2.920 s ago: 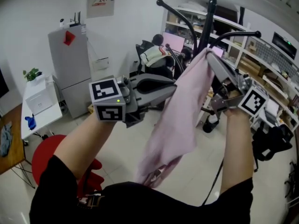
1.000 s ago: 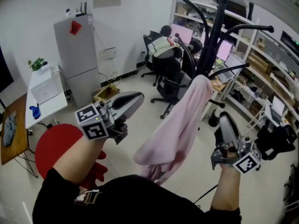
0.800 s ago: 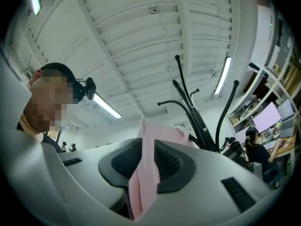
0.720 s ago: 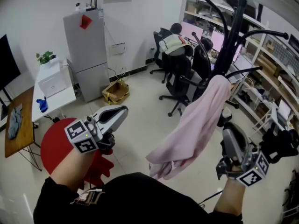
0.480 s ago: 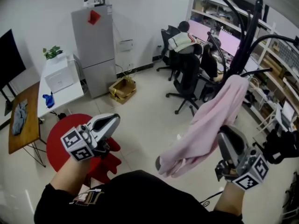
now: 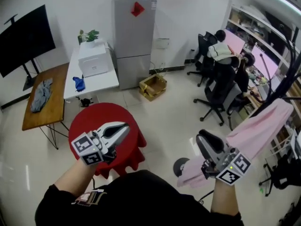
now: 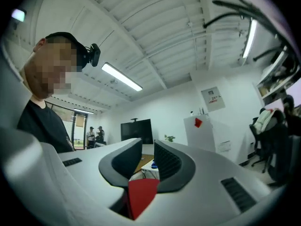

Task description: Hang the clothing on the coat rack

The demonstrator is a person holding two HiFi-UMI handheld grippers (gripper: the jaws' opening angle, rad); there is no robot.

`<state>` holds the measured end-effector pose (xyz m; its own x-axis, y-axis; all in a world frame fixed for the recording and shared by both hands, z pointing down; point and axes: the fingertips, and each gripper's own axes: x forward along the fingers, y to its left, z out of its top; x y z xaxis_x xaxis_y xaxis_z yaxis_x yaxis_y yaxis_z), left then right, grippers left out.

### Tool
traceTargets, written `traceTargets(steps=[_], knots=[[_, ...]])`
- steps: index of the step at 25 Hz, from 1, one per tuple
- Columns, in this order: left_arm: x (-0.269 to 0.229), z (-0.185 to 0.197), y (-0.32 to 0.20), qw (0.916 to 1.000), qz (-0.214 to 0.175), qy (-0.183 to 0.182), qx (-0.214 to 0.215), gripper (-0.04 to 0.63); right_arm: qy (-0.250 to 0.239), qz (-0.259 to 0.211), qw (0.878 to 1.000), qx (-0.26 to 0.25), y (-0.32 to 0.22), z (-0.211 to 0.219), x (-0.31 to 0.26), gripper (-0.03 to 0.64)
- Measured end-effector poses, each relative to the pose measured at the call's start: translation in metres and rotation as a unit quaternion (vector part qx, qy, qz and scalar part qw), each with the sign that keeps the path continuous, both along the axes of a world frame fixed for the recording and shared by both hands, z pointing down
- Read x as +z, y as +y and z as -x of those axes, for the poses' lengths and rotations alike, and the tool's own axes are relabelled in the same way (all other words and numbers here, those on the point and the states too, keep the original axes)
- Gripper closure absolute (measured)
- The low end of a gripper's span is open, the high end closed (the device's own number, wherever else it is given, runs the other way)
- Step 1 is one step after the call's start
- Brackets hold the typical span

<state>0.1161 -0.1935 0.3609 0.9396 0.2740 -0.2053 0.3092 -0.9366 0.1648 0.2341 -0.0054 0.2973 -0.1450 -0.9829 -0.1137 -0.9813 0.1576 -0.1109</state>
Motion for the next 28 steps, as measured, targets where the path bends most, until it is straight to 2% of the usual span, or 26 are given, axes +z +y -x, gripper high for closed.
traceTargets(steps=[4, 7, 9, 11, 13, 15, 19, 22, 25, 28], knots=[[0.044, 0.062, -0.052, 0.9960, 0.015, -0.032, -0.082, 0.575, 0.002, 0.038, 0.996, -0.075, -0.093, 0.034, 0.072, 0.539], [0.082, 0.106, -0.082, 0.9861, 0.029, -0.064, -0.151, 0.575, -0.011, 0.070, 0.992, -0.107, -0.153, 0.054, 0.135, 0.577], [0.110, 0.136, -0.098, 0.9755, 0.042, -0.090, -0.196, 0.575, -0.031, 0.092, 0.988, -0.122, -0.187, 0.073, 0.178, 0.617], [0.136, 0.166, -0.109, 0.9614, 0.072, -0.111, -0.241, 0.575, -0.032, 0.121, 0.982, -0.144, -0.214, 0.101, 0.222, 0.617], [0.160, 0.193, -0.114, 0.9458, 0.113, -0.123, -0.278, 0.575, -0.050, 0.151, 0.972, -0.175, -0.230, 0.132, 0.261, 0.617], [0.182, 0.215, -0.112, 0.9327, 0.136, -0.134, -0.306, 0.575, -0.063, 0.181, 0.961, -0.201, -0.239, 0.158, 0.290, 0.617], [0.209, 0.244, -0.106, 0.9148, 0.165, -0.141, -0.341, 0.575, -0.052, 0.208, 0.946, -0.243, -0.247, 0.190, 0.314, 0.617], [0.220, 0.255, -0.104, 0.9060, 0.176, -0.145, -0.356, 0.575, -0.036, 0.219, 0.944, -0.244, -0.248, 0.192, 0.314, 0.617], [0.227, 0.255, -0.102, 0.9026, 0.186, -0.148, -0.359, 0.575, -0.031, 0.221, 0.945, -0.237, -0.247, 0.184, 0.315, 0.617], [0.229, 0.248, -0.098, 0.9039, 0.197, -0.147, -0.350, 0.575, -0.029, 0.219, 0.947, -0.231, -0.243, 0.177, 0.310, 0.617]])
